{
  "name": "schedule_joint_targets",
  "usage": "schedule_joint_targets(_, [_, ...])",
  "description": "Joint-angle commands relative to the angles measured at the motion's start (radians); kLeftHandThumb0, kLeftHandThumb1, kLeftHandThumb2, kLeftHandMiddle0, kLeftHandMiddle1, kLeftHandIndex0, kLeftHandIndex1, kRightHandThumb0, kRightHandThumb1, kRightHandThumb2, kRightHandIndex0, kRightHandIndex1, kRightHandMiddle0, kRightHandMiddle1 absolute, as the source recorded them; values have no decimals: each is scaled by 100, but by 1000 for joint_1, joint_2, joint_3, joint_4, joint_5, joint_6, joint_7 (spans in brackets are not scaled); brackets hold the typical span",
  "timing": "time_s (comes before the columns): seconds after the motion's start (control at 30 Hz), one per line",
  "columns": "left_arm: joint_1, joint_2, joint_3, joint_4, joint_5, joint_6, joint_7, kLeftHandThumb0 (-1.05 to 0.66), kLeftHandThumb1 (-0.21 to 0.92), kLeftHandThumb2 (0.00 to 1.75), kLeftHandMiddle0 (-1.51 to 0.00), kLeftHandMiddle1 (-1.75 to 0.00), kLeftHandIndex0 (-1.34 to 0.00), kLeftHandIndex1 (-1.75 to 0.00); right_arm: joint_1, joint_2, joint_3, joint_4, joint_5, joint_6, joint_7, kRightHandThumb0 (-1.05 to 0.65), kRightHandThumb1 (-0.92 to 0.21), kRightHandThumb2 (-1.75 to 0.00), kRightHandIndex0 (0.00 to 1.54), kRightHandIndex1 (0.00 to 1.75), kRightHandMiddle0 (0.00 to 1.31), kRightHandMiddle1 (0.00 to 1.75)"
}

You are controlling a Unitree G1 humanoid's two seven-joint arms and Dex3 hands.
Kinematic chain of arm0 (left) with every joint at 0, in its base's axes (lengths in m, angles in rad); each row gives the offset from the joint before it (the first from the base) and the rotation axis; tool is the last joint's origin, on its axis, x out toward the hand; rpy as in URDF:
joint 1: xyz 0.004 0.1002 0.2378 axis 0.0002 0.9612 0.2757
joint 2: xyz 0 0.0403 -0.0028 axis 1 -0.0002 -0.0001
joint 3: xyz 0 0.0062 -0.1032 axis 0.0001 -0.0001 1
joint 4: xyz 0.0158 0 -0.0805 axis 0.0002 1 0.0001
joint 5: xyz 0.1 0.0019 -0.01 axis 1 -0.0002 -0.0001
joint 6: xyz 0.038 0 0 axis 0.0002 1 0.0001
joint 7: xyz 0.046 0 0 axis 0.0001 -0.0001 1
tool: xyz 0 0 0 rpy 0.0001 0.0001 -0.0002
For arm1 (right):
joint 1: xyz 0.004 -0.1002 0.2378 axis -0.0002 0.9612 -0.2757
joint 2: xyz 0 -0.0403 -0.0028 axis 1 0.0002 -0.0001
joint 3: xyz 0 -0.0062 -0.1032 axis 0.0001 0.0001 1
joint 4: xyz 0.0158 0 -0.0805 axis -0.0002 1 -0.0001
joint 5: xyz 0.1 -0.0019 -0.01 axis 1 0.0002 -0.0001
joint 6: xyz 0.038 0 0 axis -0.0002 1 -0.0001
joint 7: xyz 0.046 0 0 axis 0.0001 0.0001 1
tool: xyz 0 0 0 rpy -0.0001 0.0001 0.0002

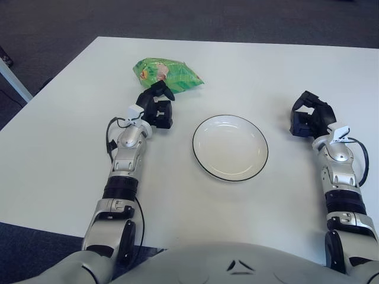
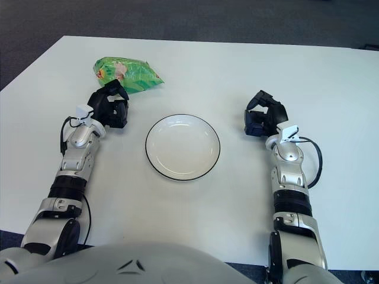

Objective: Put the snack into the plate.

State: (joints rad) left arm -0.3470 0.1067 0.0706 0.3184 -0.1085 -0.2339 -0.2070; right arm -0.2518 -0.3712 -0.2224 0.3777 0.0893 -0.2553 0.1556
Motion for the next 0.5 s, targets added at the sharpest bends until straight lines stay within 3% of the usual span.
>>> schedule_joint_targets(0.0, [20, 2, 0, 5, 3, -13, -2, -52, 22, 144, -132, -175, -70, -175, 30, 3, 6, 7, -6, 20, 9, -49, -31, -134, 131, 175, 63, 175])
schedule_joint_targets(0.47, [20, 0, 0, 9, 9, -18, 8, -52, 21, 144, -132, -175, -70, -175, 29, 6, 5, 11, -3, 12, 11, -49, -30, -134, 131, 175, 63, 175])
